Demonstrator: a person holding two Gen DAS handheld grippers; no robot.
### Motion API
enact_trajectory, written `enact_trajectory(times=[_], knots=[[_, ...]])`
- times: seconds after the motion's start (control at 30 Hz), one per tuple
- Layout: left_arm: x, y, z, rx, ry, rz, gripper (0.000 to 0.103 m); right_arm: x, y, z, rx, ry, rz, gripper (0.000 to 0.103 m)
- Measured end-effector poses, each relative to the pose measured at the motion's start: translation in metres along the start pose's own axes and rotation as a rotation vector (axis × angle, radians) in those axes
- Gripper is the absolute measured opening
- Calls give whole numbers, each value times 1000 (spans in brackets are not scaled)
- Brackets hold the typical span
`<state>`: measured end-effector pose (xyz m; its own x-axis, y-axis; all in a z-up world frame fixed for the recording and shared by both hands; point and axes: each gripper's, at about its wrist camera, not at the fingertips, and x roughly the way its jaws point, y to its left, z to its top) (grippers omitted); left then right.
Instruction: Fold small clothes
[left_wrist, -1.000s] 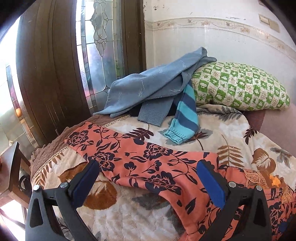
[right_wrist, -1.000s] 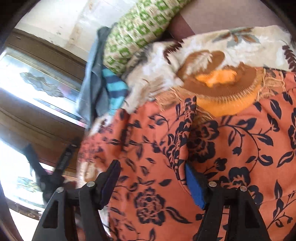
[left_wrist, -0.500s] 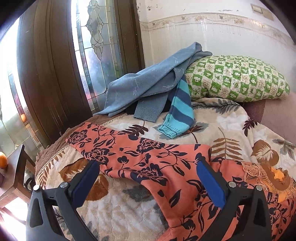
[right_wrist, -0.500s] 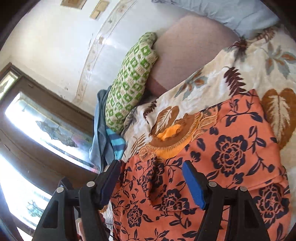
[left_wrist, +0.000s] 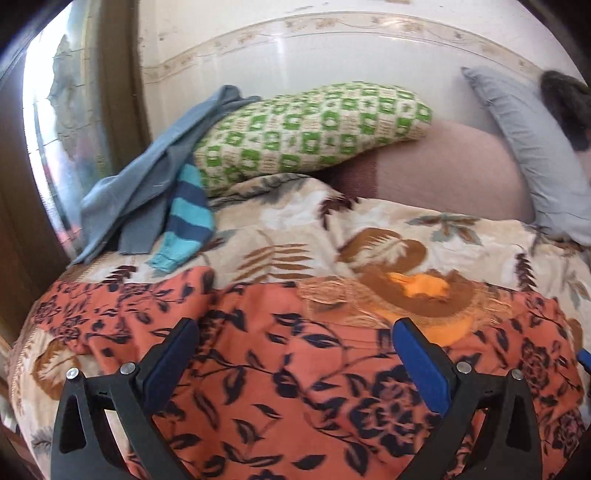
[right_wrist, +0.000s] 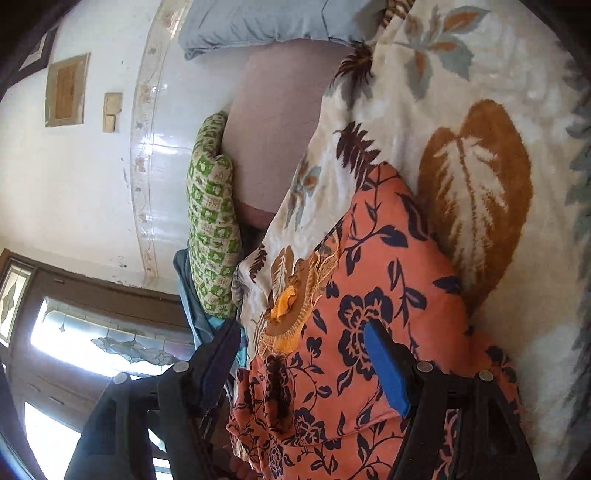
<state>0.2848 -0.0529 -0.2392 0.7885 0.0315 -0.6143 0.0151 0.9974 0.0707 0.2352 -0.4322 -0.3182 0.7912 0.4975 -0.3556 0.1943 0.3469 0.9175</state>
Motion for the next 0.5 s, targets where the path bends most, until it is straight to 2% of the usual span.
enact_trajectory(times=[0.07, 0.13, 0.2, 0.23, 0.27, 0.33, 0.4, 0.5], knots=[[6, -17, -4, 28, 29, -65, 103, -2, -4, 6, 13, -19, 8, 73], [20, -30, -9, 54, 90, -76, 103, 3, -9, 9, 30, -16, -6, 73], [39, -38, -18, 103, 175, 2, 103, 17, -17, 9, 50, 31, -65, 73], [49, -38, -22, 115, 212, 45, 103, 25, -20, 8, 52, 61, -128, 72], [55, -32, -29, 105, 245, 64, 103, 31, -23, 7, 39, 82, -181, 71], [66, -18, -32, 51, 305, 82, 103, 35, -16, 5, -7, 85, -212, 71], [63, -6, -33, 2, 315, 77, 103, 36, -9, 3, -52, 85, -226, 72], [52, -3, -33, 39, 273, 161, 103, 33, -1, -2, -86, 75, -184, 73]])
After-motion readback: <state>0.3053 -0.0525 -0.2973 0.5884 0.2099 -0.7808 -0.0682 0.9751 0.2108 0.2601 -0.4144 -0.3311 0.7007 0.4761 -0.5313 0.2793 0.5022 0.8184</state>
